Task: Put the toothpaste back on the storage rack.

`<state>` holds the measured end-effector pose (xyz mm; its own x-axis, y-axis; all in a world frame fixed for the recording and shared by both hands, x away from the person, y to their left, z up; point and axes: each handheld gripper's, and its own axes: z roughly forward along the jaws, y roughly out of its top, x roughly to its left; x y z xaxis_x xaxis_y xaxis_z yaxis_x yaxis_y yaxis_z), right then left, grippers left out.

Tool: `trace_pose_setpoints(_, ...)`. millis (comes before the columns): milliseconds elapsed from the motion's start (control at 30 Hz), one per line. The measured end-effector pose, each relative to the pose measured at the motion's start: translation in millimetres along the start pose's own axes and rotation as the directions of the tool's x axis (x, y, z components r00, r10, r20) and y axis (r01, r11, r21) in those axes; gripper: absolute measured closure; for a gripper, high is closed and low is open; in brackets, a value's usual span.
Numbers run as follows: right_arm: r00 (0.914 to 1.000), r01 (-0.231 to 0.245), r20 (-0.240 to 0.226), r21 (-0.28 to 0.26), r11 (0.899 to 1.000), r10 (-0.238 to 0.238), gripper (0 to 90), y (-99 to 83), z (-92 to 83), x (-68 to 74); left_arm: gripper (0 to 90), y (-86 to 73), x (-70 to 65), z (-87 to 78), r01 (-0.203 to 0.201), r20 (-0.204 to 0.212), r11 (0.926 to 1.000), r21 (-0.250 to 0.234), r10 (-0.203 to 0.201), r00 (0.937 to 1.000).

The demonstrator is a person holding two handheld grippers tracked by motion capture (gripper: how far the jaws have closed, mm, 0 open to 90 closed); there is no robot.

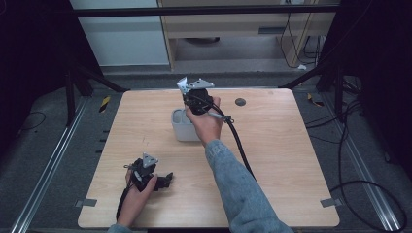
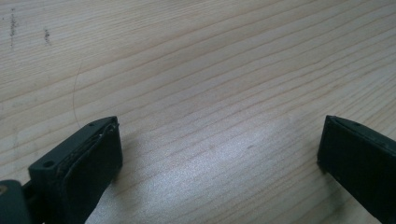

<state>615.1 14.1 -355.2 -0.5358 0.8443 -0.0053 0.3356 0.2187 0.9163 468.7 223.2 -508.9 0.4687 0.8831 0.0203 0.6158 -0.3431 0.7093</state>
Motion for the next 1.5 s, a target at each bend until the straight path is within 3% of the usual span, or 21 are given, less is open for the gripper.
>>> trace_pose_setpoints(1500, 0.9999, -0.010, 0.012, 0.113, 0.994, 0.009, 80.0, -25.3, 9.2, -1.1, 0.0, 0.4, -0.7, 0.5, -0.001, 0.003, 1.0000, 0.000, 0.001, 1.0000)
